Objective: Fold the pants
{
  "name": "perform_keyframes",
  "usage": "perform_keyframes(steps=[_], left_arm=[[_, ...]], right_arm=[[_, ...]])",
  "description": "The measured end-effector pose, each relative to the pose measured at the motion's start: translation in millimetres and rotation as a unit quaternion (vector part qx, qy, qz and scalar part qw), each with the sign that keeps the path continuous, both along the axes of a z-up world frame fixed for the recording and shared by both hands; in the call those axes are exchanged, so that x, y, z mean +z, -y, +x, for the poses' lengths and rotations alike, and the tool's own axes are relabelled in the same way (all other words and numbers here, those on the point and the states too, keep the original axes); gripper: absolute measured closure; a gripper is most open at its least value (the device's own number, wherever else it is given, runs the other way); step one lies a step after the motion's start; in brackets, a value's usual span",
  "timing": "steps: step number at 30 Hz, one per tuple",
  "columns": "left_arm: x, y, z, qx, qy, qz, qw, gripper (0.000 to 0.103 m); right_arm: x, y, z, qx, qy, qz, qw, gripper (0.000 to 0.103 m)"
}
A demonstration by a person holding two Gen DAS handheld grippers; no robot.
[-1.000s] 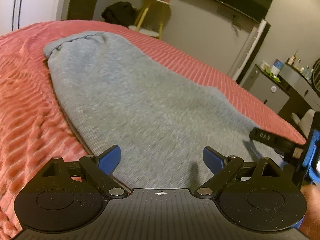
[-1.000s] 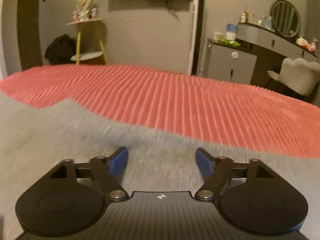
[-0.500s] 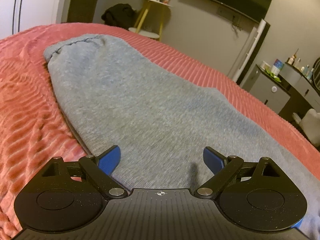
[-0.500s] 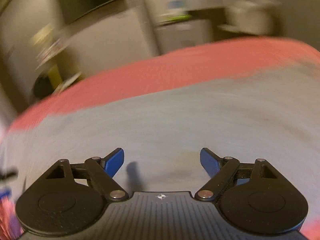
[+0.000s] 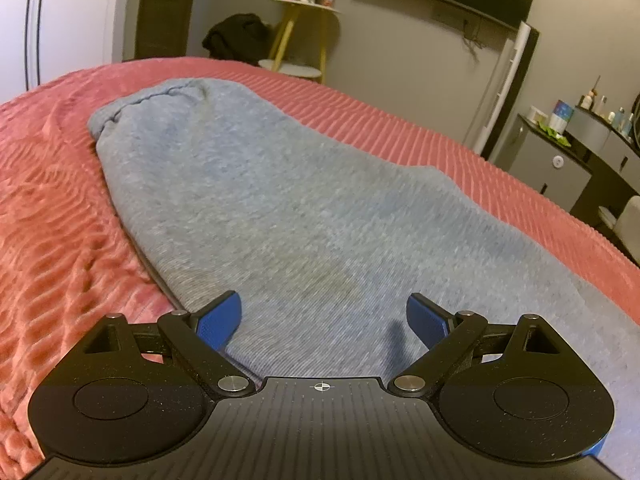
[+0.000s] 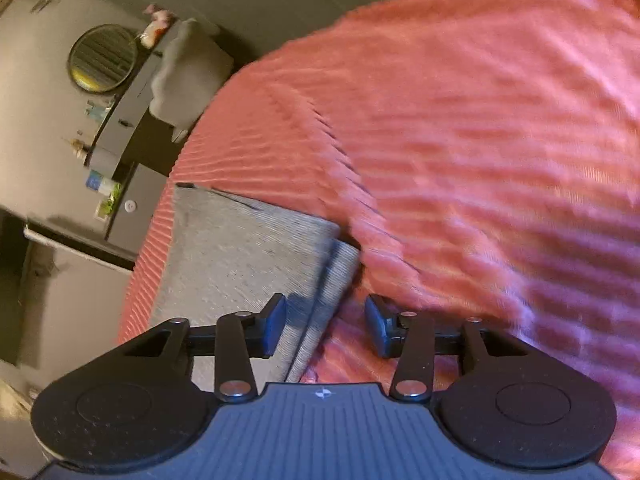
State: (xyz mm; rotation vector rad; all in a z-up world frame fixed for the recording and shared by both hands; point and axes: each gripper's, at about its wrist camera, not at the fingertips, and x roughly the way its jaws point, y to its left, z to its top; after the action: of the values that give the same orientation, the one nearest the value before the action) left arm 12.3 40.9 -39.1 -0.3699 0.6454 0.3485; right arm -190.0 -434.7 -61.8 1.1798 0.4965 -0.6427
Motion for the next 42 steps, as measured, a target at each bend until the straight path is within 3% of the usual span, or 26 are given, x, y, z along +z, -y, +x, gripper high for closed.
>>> perform_keyframes(steps=[1, 5, 7, 10, 14, 18, 25, 28, 32, 36, 39, 42], left_arm=[[0, 0, 0, 0.000, 0.000, -0.001, 1.0000, 0.008], [1, -1, -1, -0.007, 0.008, -0.010, 0.9999, 0.008], [3, 0, -4, -0.019, 0.023, -0.018, 0.9994, 0.008], [2, 4, -1, -0.042, 0.020, -0.019, 0.9987, 0.009], [0, 11, 3, -0.059, 0.011, -0.004, 0.9982, 0.008], [-1, 6, 4, -0.051, 0.010, -0.016, 0.9985, 0.008], [-2, 4, 3, -0.045, 0.011, -0.024, 0.9986, 0.008], [-1, 3, 3, -0.045, 0.013, -0.026, 0.9986, 0.008], [-1, 2, 2, -0.042, 0.015, -0.033, 0.9985, 0.008], [-1, 2, 2, -0.043, 0.014, -0.032, 0.9985, 0.008], [-1, 2, 2, -0.043, 0.014, -0.032, 0.9985, 0.008], [-1, 2, 2, -0.043, 0.014, -0.034, 0.9984, 0.008]], right_arm=[[-2, 2, -4, -0.005, 0.009, 0.003, 1.000, 0.063], [-8, 11, -3, -0.010, 0.041, 0.017, 0.999, 0.091], [-7, 13, 0, -0.011, 0.056, 0.015, 0.998, 0.092], [-6, 18, 10, -0.003, 0.061, 0.002, 0.998, 0.082], [-1, 18, 25, -0.001, 0.047, 0.001, 0.999, 0.082], [14, 9, 28, 0.017, 0.027, -0.044, 0.999, 0.089], [44, -4, 22, 0.027, 0.090, -0.077, 0.993, 0.092], [49, -6, 33, 0.040, 0.061, -0.102, 0.992, 0.091], [32, 0, 47, 0.050, 0.008, -0.089, 0.995, 0.074], [19, 4, 53, 0.050, -0.002, -0.071, 0.996, 0.074], [24, 3, 57, 0.044, -0.013, -0.086, 0.995, 0.092], [44, -12, 69, 0.066, -0.056, -0.149, 0.985, 0.093]])
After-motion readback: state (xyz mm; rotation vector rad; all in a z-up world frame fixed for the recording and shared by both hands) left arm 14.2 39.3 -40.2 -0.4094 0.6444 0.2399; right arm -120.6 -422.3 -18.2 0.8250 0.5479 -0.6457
